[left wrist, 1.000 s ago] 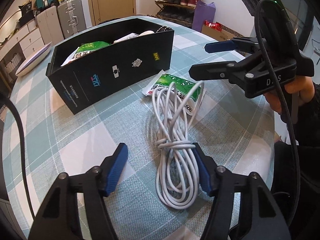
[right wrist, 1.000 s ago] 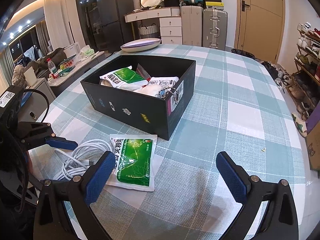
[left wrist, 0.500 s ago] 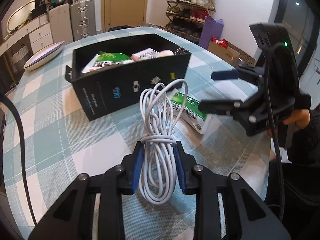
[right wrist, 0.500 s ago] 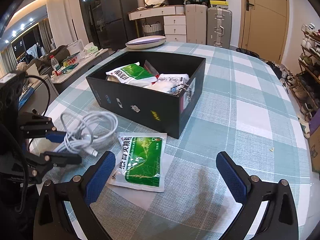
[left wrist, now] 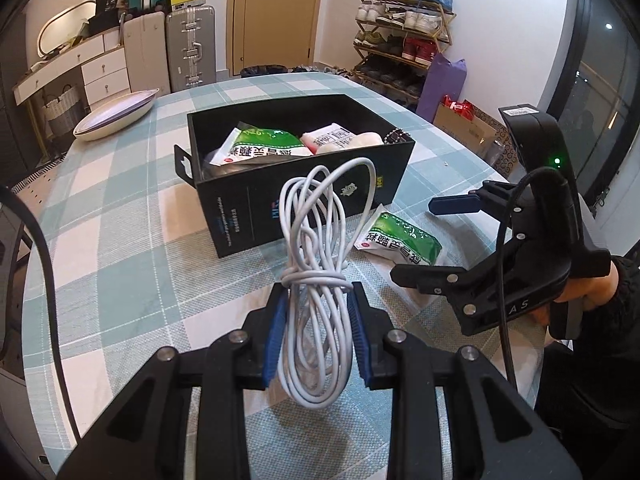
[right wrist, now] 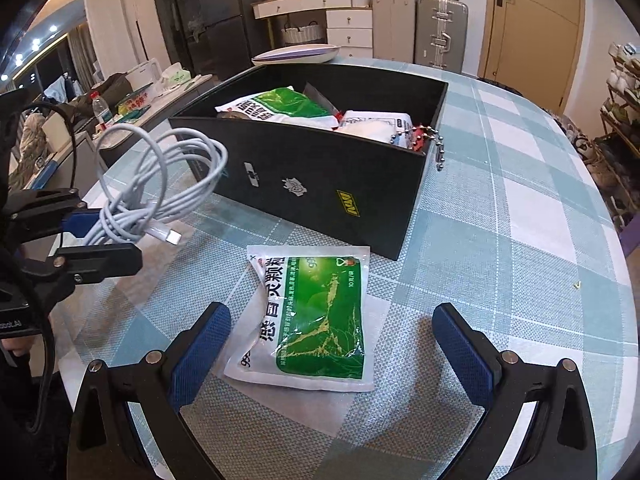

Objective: Organize soft objects
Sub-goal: 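Lift the cable coil with the left gripper while the right moves onto the green packet, then close the right gripper on the green medicine packet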

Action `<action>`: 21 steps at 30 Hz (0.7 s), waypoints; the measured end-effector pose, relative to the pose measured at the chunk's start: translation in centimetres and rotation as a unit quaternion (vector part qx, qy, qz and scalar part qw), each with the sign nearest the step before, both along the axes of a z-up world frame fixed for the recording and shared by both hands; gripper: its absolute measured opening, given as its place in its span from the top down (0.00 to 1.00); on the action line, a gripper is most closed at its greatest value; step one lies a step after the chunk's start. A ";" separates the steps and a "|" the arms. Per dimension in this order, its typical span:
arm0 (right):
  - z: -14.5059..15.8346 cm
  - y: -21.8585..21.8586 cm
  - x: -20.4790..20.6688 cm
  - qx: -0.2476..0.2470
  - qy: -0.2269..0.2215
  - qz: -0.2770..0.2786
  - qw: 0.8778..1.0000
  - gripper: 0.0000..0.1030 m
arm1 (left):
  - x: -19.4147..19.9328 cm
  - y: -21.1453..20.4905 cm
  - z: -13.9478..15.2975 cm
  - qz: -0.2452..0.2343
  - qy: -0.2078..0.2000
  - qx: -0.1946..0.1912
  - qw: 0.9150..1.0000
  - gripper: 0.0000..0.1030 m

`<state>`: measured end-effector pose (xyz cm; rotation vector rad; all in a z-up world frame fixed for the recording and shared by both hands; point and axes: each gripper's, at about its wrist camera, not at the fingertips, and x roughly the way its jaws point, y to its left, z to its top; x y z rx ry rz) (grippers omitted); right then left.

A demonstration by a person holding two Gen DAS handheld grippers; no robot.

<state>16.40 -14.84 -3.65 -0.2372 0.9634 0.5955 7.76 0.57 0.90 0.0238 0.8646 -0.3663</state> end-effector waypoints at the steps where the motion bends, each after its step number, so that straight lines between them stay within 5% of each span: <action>1: -0.1 -0.1 0.1 -0.003 0.003 -0.006 1.000 0.01 | 0.0 0.1 0.0 0.001 -0.001 0.000 1.000 0.72; 11: -0.2 -0.5 0.4 -0.004 -0.005 -0.008 1.000 0.04 | 0.0 0.8 0.6 0.011 -0.009 -0.003 1.000 0.72; 17: 0.1 -0.4 0.1 0.000 -0.015 0.007 1.000 0.23 | -0.2 1.1 0.7 0.013 -0.011 -0.006 1.000 0.72; 21: 0.5 -0.3 -0.7 0.011 -0.013 0.022 1.000 0.48 | -0.3 1.1 0.9 0.014 -0.013 -0.007 1.000 0.72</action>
